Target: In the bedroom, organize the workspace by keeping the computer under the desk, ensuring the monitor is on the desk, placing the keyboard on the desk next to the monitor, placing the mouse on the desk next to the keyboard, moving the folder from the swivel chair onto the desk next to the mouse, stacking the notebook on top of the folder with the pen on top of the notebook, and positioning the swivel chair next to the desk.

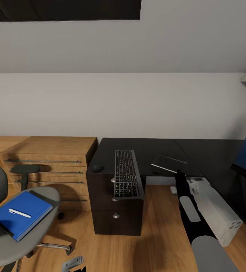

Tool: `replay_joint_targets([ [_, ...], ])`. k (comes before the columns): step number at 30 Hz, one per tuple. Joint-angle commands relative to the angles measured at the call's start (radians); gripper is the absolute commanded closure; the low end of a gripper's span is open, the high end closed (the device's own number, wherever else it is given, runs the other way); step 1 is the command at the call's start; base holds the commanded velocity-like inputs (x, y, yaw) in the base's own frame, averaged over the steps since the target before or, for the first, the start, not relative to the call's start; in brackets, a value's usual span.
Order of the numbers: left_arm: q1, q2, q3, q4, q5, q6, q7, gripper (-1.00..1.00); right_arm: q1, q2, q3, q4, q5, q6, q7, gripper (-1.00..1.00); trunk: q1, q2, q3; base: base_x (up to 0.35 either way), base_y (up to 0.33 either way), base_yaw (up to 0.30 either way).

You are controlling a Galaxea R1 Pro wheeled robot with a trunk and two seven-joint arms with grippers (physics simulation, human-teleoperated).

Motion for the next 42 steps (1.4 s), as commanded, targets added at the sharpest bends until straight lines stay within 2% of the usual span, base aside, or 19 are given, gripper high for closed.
replay_joint_targets([
  [1,-0.001,0.001,-0.005,-0.002,0.004,0.002,0.008,-1.0,-0.001,0.001,-0.003,0.001,-0.011,-0.001,0.008,1.0,0.0,-0.001,-0.001,0.0,0.0,0.0],
  [8,-0.001,0.001,-0.005,-0.002,0.002,0.002,0.009,-1.0,-0.001,0.002,-0.006,0.0,-0.013,-0.002,0.006,1.0,0.0,-0.001,-0.001,0.0,0.0,0.0],
  [17,-0.001,0.002,-0.01,-0.002,0.003,-0.099,0.004,-1.0,-0.001,0.007,-0.006,0.002,-0.014,-0.005,0.002,1.0,0.0,-0.001,-0.001,0.18,0.0,0.0],
  [35,-0.001,0.001,-0.01,-0.002,0.002,-0.107,0.003,-1.0,-0.001,0.006,-0.006,0.005,-0.013,-0.005,-0.001,1.0,0.0,-0.001,-0.001,0.032,0.0,0.0],
  [42,-0.001,-0.001,-0.01,-0.002,0.001,-0.107,0.003,-1.0,-0.001,0.005,-0.006,0.005,-0.013,-0.005,-0.012,1.0,0.027,-0.05,-0.023,0.0,0.0,0.0],
])
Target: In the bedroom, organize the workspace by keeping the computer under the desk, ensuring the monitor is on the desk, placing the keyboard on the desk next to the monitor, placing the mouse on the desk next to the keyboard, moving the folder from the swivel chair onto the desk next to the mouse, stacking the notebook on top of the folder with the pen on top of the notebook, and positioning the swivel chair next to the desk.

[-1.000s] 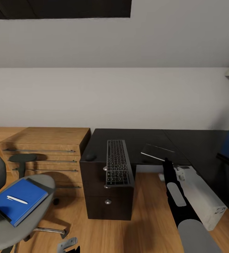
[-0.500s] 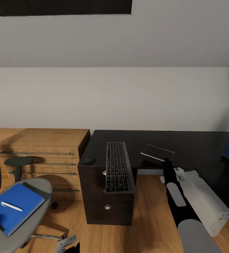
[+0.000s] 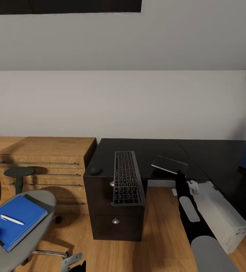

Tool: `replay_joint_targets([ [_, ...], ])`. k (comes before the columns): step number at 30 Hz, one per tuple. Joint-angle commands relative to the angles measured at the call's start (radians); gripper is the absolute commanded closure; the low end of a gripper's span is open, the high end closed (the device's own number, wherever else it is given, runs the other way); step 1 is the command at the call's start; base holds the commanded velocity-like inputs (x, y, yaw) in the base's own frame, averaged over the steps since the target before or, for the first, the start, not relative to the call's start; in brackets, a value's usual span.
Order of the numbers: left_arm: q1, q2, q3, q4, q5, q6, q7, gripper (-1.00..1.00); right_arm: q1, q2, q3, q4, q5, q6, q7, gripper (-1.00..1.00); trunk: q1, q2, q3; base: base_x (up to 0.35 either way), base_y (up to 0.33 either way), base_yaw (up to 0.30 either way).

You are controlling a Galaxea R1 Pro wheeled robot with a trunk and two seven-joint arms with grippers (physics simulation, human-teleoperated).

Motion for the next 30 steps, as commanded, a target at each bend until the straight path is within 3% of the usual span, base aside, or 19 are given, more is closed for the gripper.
replay_joint_targets([
  [1,-0.002,0.001,-0.007,-0.001,0.01,-0.009,0.007,-1.0,-0.001,0.001,-0.002,0.0,-0.01,-0.001,0.005,1.0,0.004,-0.008,-0.004,0.0,0.0,0.0],
  [18,-0.002,0.001,-0.007,-0.001,0.012,-0.009,0.007,-1.0,-0.001,0.001,-0.001,0.0,-0.01,-0.001,-0.001,1.0,0.069,-0.127,-0.057,0.0,0.0,0.0],
  [30,-0.002,0.001,-0.007,-0.001,0.013,-0.008,0.007,-1.0,-0.001,0.002,-0.001,0.0,-0.01,-0.001,-0.001,1.0,0.069,-0.127,-0.057,0.0,0.0,0.0],
])
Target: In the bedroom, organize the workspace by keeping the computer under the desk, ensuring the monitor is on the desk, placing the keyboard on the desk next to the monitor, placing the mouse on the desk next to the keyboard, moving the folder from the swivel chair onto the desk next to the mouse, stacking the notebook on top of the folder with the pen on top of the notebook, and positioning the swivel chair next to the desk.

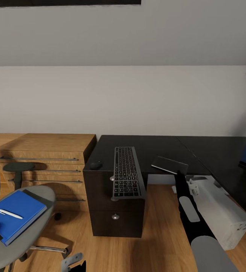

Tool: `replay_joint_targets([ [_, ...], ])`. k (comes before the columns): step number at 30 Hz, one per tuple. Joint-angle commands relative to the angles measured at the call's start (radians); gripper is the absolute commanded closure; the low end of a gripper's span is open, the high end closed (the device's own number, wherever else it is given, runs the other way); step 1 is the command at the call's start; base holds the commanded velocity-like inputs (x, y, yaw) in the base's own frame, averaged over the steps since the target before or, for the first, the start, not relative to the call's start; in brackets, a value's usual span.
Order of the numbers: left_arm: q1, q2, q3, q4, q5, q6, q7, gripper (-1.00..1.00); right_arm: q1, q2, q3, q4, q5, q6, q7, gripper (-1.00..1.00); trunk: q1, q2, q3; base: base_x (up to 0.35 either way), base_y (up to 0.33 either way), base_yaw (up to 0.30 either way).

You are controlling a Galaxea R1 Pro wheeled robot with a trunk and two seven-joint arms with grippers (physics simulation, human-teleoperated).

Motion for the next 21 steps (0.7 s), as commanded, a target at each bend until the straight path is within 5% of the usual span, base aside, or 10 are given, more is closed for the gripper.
replay_joint_targets([
  [1,-0.001,0.002,-0.007,-0.001,0.01,-0.009,0.007,-1.0,-0.001,0.001,-0.002,0.001,-0.01,-0.001,0.006,1.0,0.0,0.0,-0.001,0.0,0.0,0.0],
  [17,-0.001,0.002,-0.007,-0.001,0.011,-0.009,0.007,-1.0,-0.001,0.001,0.0,0.001,-0.01,-0.001,0.006,1.0,0.0,0.0,-0.001,0.0,0.0,0.0],
  [18,-0.001,0.002,-0.007,-0.001,0.011,-0.009,0.007,-1.0,-0.001,0.001,0.0,0.001,-0.01,-0.001,0.006,-1.0,0.0,0.0,-0.001,0.0,0.0,0.0],
  [21,-0.001,0.002,-0.007,-0.001,0.011,-0.008,0.007,-1.0,-0.001,0.001,0.0,0.001,-0.009,-0.001,0.006,-1.0,0.0,0.0,-0.001,0.0,0.0,0.0],
])
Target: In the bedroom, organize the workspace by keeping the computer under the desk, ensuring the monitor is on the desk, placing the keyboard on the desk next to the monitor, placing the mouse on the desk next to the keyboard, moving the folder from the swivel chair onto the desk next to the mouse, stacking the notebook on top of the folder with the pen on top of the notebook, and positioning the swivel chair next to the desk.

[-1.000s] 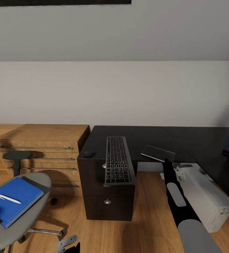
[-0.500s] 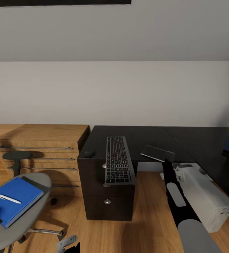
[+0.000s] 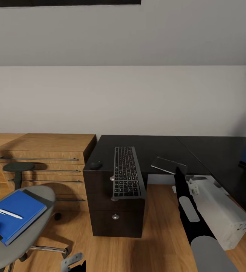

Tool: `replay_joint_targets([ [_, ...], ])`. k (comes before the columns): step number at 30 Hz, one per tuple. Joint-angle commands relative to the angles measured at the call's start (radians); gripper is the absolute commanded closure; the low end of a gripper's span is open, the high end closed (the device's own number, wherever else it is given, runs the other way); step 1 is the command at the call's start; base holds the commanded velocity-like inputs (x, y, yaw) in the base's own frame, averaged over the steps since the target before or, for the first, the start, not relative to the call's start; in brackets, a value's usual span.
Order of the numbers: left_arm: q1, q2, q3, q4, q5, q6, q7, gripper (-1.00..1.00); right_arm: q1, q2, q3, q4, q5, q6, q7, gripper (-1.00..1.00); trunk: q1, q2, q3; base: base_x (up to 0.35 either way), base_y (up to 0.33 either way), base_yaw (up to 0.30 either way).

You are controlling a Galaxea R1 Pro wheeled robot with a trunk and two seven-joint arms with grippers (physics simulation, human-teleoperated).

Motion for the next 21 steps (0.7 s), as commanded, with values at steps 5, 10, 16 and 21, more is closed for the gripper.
replay_joint_targets([
  [5,-0.001,0.002,-0.007,-0.001,0.01,-0.009,0.007,-1.0,-0.001,0.001,-0.001,0.0,-0.009,-0.001,0.006,-1.0,0.0,0.0,-0.001,0.0,0.0,0.0],
  [10,-0.001,0.002,-0.007,-0.001,0.011,-0.009,0.007,-1.0,-0.001,0.0,-0.001,0.0,-0.009,-0.001,0.006,-1.0,0.0,0.0,-0.001,0.0,0.0,0.0],
  [16,-0.001,0.002,-0.007,0.005,0.013,-0.009,0.007,-1.0,-0.001,-0.001,0.0,0.0,-0.009,-0.001,0.006,-1.0,0.0,0.0,-0.001,0.0,0.0,0.0],
  [21,-0.001,0.002,-0.006,0.027,0.012,-0.009,0.005,-1.0,-0.001,-0.001,0.0,0.0,-0.009,-0.001,0.006,-1.0,0.0,0.0,-0.001,-0.001,0.0,0.0],
])
